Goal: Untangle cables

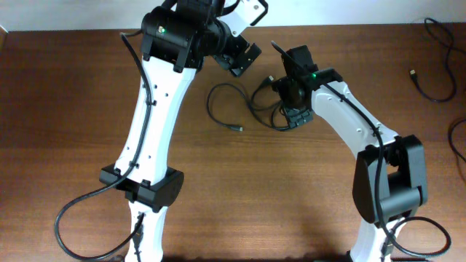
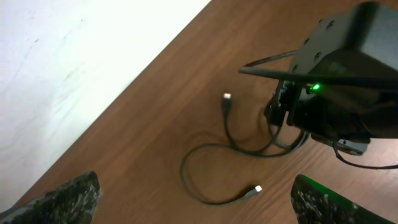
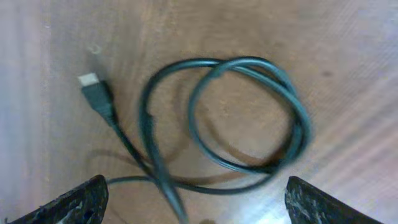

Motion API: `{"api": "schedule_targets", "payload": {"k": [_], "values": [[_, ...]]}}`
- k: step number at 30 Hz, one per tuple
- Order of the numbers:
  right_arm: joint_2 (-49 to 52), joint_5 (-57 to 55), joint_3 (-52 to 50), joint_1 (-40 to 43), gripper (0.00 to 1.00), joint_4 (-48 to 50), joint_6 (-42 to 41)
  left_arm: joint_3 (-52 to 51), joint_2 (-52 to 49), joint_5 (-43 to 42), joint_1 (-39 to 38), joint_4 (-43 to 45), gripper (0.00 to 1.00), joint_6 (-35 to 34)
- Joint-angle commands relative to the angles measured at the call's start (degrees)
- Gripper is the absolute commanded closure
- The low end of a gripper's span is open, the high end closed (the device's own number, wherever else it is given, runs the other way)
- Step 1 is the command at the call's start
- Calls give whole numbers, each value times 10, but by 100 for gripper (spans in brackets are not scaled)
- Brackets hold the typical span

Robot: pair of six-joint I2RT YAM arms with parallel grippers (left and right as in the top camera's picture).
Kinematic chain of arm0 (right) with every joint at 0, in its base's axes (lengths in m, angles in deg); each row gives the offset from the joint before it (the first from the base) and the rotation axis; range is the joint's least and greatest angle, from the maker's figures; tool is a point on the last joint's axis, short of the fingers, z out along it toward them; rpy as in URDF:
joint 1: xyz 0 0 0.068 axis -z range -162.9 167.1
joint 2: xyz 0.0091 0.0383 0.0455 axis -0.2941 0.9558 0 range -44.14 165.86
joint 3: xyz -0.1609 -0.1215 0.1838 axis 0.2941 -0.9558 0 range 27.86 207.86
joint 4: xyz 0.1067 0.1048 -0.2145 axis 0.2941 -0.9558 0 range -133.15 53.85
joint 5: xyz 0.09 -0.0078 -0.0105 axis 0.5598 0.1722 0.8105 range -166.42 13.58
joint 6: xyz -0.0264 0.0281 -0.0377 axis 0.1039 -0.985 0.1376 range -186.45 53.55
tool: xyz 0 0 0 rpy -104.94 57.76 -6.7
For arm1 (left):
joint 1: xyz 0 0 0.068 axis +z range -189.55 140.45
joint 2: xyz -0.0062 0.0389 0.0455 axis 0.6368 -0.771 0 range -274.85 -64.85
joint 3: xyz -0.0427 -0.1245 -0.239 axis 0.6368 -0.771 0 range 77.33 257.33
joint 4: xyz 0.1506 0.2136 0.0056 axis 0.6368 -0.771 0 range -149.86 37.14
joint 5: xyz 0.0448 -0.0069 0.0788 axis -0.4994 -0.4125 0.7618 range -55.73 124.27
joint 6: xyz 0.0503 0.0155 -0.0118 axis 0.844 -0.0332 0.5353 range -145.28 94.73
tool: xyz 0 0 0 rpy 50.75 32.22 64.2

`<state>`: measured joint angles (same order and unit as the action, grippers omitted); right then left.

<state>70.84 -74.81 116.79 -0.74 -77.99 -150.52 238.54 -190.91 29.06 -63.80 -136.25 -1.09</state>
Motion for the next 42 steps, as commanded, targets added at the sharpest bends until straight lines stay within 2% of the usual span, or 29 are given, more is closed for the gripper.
{"api": "schedule_targets", "payload": {"k": [1,5,12,16,19,29,42], "values": [[21,4,1,-2,11,0,-4,0,2,27,0,-1,1,-1],[14,18,2,-2,16,-23,25,0,2,31,0,-1,1,-1],[-52,15,19,-1,16,-32,68,0,2,31,0,-9,1,-1],[-78,-8,22,-1,16,-100,67,0,2,31,0,-20,1,-1],[-74,-28,19,-1,15,-135,67,0,2,31,0,-20,1,-1],[-32,-41,16,-2,15,-113,28,0,2,31,0,-26,1,-1],[3,-40,16,-1,16,-108,21,0,2,31,0,-26,1,-1]]}}
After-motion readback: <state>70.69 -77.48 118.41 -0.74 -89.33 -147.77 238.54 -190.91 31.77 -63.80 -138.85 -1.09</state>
